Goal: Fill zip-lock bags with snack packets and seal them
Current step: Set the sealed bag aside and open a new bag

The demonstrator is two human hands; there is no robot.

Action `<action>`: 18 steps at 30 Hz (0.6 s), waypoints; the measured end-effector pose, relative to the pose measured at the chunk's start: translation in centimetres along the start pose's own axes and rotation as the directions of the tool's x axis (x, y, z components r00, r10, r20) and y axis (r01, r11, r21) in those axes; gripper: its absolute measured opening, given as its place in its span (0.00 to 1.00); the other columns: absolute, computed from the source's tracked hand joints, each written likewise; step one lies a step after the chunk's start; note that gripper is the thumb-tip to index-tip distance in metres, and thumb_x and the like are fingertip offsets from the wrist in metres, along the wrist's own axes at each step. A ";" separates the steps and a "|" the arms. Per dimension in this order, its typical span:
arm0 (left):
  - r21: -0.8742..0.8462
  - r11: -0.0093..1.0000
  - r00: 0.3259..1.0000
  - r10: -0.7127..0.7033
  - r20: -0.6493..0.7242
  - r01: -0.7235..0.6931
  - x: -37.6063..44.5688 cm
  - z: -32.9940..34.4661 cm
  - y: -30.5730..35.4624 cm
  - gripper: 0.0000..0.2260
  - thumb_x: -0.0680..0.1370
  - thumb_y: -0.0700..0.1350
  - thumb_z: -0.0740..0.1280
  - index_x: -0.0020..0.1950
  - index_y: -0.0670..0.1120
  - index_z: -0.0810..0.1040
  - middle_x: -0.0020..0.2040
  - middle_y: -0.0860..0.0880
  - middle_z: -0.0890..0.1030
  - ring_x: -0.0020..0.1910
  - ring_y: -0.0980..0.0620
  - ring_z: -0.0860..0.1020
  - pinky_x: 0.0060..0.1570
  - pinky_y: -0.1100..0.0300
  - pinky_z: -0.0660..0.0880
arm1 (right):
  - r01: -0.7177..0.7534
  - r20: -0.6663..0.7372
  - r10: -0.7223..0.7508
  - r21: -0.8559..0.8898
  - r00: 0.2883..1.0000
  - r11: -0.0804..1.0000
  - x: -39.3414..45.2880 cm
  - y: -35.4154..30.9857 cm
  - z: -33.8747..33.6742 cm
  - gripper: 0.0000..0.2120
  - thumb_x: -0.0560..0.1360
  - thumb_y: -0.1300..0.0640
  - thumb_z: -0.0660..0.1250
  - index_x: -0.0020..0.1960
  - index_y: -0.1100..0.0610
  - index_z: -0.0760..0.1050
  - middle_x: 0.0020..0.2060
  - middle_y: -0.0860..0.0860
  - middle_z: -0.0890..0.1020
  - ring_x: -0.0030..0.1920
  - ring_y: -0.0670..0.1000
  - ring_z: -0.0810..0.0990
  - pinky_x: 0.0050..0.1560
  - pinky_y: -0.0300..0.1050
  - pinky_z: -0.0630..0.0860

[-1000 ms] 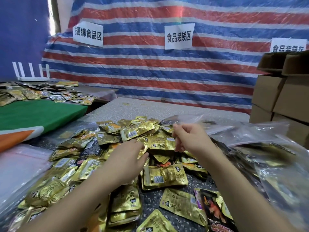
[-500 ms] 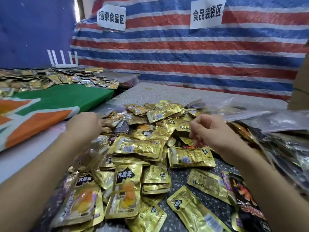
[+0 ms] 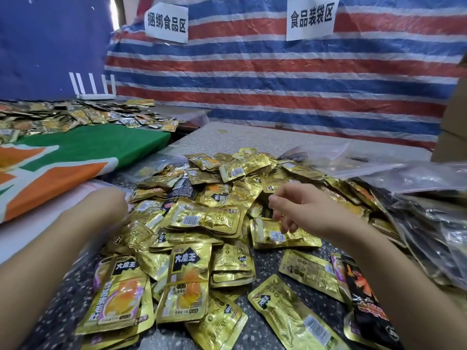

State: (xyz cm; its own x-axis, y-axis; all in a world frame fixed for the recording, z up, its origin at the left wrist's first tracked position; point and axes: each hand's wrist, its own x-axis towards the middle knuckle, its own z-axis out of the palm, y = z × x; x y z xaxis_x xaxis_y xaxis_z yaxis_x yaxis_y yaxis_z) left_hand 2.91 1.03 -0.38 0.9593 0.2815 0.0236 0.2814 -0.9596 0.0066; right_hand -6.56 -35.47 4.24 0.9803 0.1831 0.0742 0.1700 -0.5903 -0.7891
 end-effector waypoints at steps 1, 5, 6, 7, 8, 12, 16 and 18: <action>-0.017 0.999 0.998 0.027 -0.050 -0.027 -0.5 -0.6 0.4 0.13 0.83 0.39 0.57 0.60 0.37 0.77 0.57 0.37 0.80 0.56 0.39 0.79 0.52 0.51 0.73 | 0.009 0.003 -0.009 -0.006 1.000 1.000 0.0 0.0 0.0 0.10 0.82 0.50 0.63 0.48 0.55 0.78 0.36 0.45 0.84 0.33 0.46 0.82 0.32 0.35 0.76; -0.227 0.942 0.899 0.134 -0.417 -0.246 -3.5 -4.3 4.4 0.11 0.83 0.39 0.54 0.56 0.41 0.75 0.48 0.37 0.81 0.41 0.42 0.76 0.39 0.51 0.72 | 0.045 -0.049 -0.043 0.052 0.998 0.998 0.0 -0.3 0.0 0.13 0.82 0.50 0.62 0.46 0.57 0.78 0.34 0.49 0.84 0.32 0.46 0.82 0.33 0.36 0.76; -0.305 0.895 0.860 0.146 -0.489 -0.325 -4.8 -5.2 6.0 0.11 0.84 0.42 0.53 0.55 0.41 0.74 0.46 0.38 0.81 0.40 0.41 0.77 0.37 0.51 0.71 | 0.043 -0.065 -0.035 0.127 0.997 0.991 0.0 -0.5 -0.1 0.14 0.82 0.49 0.62 0.46 0.58 0.78 0.33 0.49 0.84 0.32 0.47 0.81 0.33 0.38 0.77; -0.362 0.830 0.818 0.179 -0.547 -0.424 -6.3 -6.1 7.8 0.13 0.85 0.45 0.52 0.55 0.42 0.74 0.44 0.40 0.80 0.39 0.41 0.77 0.36 0.51 0.71 | 0.034 -0.077 -0.017 0.224 0.997 0.974 0.0 -0.7 -0.1 0.16 0.82 0.48 0.61 0.46 0.59 0.78 0.33 0.50 0.84 0.33 0.48 0.81 0.34 0.40 0.77; -0.398 0.755 0.777 0.228 -0.586 -0.521 -7.9 -6.8 9.7 0.15 0.85 0.48 0.50 0.56 0.43 0.74 0.43 0.43 0.79 0.40 0.42 0.77 0.36 0.51 0.72 | 0.023 -0.090 0.006 0.318 0.996 0.948 0.0 -1.0 -0.3 0.18 0.82 0.47 0.59 0.46 0.60 0.78 0.33 0.51 0.84 0.34 0.49 0.82 0.36 0.42 0.78; -0.425 0.479 0.626 0.426 -0.653 -0.768 -13.3 -7.4 16.6 0.18 0.86 0.50 0.50 0.68 0.45 0.73 0.54 0.44 0.81 0.53 0.45 0.78 0.51 0.51 0.75 | -0.026 -0.126 0.120 0.577 0.985 0.817 0.1 -1.8 -1.3 0.25 0.83 0.42 0.53 0.50 0.62 0.77 0.38 0.54 0.85 0.40 0.52 0.85 0.43 0.45 0.80; -0.432 0.213 0.465 0.612 -0.640 -0.876 -15.5 -6.0 20.7 0.12 0.84 0.44 0.55 0.65 0.47 0.73 0.58 0.49 0.79 0.54 0.52 0.75 0.54 0.53 0.73 | -0.043 -0.145 0.186 0.668 0.972 0.743 -0.4 -2.0 -2.6 0.28 0.83 0.38 0.51 0.47 0.60 0.78 0.32 0.52 0.81 0.34 0.50 0.81 0.34 0.43 0.79; -0.428 0.180 0.437 0.638 -0.634 -0.885 -15.7 -5.6 21.6 0.15 0.83 0.42 0.55 0.69 0.48 0.71 0.61 0.51 0.77 0.57 0.54 0.75 0.57 0.55 0.73 | -0.041 -0.219 0.236 0.643 0.947 0.765 -0.6 -1.6 -3.3 0.24 0.83 0.41 0.55 0.41 0.58 0.76 0.27 0.49 0.78 0.28 0.47 0.79 0.29 0.40 0.76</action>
State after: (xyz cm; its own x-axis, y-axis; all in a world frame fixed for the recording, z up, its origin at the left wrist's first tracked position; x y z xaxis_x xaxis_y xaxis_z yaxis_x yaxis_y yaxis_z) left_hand -6.16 -24.14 4.98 0.5828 -0.4893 0.6487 -0.8092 -0.4222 0.4086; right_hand -7.10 -37.28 7.49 0.9902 -0.1384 0.0180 0.0247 0.0464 -0.9986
